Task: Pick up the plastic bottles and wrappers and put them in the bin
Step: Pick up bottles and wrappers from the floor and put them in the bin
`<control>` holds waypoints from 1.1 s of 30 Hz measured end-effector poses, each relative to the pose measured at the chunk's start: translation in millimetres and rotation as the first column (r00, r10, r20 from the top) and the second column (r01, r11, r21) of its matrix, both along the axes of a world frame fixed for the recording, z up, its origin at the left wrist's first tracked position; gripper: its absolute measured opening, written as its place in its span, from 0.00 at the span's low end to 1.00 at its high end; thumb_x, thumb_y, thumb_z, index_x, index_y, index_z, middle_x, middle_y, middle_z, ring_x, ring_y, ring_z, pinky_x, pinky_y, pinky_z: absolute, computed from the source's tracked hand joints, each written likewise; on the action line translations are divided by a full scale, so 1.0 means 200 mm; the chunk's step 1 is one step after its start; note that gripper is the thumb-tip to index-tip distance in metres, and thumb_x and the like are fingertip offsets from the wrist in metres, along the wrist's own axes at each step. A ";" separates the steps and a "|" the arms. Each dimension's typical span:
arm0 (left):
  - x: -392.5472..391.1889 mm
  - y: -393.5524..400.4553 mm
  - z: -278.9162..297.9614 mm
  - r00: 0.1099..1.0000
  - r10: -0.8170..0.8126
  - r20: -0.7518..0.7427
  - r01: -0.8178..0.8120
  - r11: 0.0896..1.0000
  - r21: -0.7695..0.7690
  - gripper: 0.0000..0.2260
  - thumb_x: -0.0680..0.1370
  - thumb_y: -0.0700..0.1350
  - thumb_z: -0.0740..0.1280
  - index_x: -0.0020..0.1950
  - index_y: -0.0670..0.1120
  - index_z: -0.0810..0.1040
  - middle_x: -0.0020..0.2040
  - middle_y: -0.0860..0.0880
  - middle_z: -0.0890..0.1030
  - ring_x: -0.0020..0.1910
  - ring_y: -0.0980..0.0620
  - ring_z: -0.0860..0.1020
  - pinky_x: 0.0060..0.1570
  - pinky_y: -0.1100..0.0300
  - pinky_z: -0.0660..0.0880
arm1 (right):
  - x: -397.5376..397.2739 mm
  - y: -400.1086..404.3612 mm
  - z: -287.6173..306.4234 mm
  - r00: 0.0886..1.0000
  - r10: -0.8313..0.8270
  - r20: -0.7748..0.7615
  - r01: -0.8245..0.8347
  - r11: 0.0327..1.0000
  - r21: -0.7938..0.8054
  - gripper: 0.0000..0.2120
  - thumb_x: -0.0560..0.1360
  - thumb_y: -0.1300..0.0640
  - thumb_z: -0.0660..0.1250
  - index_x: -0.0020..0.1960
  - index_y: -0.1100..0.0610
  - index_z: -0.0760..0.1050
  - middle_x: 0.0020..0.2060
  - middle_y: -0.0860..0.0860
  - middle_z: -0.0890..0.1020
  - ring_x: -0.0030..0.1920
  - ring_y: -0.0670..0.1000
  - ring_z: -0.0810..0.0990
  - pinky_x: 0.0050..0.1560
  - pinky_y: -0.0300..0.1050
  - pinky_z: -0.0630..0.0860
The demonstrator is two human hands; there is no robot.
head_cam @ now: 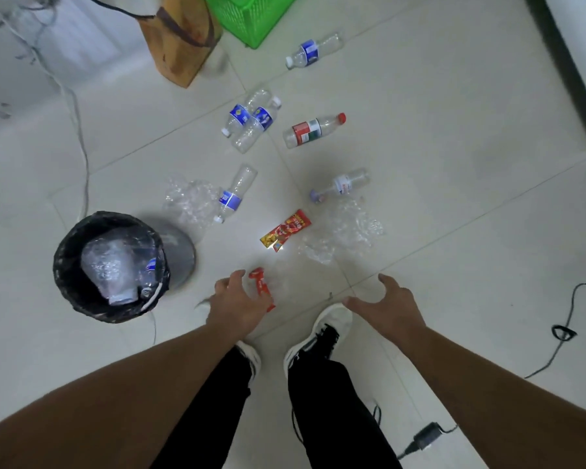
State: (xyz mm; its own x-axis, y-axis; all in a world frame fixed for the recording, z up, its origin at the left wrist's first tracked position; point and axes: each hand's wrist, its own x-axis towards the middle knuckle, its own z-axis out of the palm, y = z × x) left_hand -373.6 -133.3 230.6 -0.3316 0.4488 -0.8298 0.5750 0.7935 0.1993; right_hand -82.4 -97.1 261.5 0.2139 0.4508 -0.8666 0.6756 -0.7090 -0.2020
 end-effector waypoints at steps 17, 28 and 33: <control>0.14 -0.12 -1.60 0.950 -0.258 -0.178 0.266 0.964 0.020 0.56 0.67 0.72 0.76 0.86 0.62 0.48 0.86 0.43 0.49 0.82 0.35 0.57 0.77 0.41 0.65 | -0.06 0.36 -1.54 0.935 0.330 0.130 -0.344 0.934 0.097 0.57 0.62 0.21 0.73 0.83 0.29 0.48 0.86 0.44 0.48 0.84 0.64 0.48 0.74 0.74 0.68; 0.28 -0.29 -1.56 0.955 -0.225 -0.193 0.276 0.912 0.305 0.24 0.76 0.44 0.72 0.71 0.55 0.76 0.64 0.50 0.71 0.59 0.43 0.74 0.55 0.47 0.80 | 0.21 0.22 -1.80 0.813 0.559 0.162 -0.582 0.787 0.206 0.13 0.79 0.54 0.68 0.60 0.60 0.77 0.51 0.61 0.78 0.49 0.65 0.82 0.49 0.55 0.79; 0.19 0.01 -0.96 0.979 -0.077 -0.190 0.142 0.923 0.357 0.26 0.76 0.44 0.73 0.74 0.54 0.76 0.64 0.48 0.72 0.60 0.41 0.74 0.59 0.45 0.78 | 0.25 0.26 -1.19 0.854 0.503 0.134 -0.520 0.805 0.285 0.10 0.77 0.54 0.69 0.51 0.50 0.67 0.41 0.48 0.72 0.40 0.55 0.76 0.39 0.51 0.75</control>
State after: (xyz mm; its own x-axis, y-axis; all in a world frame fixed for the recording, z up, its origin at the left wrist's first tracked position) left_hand -335.6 -130.3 38.5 -0.3835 0.7520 -0.5361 0.7049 0.6134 0.3561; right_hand -31.6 -45.0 24.5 -0.0824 0.7419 -0.6654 0.9381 -0.1677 -0.3031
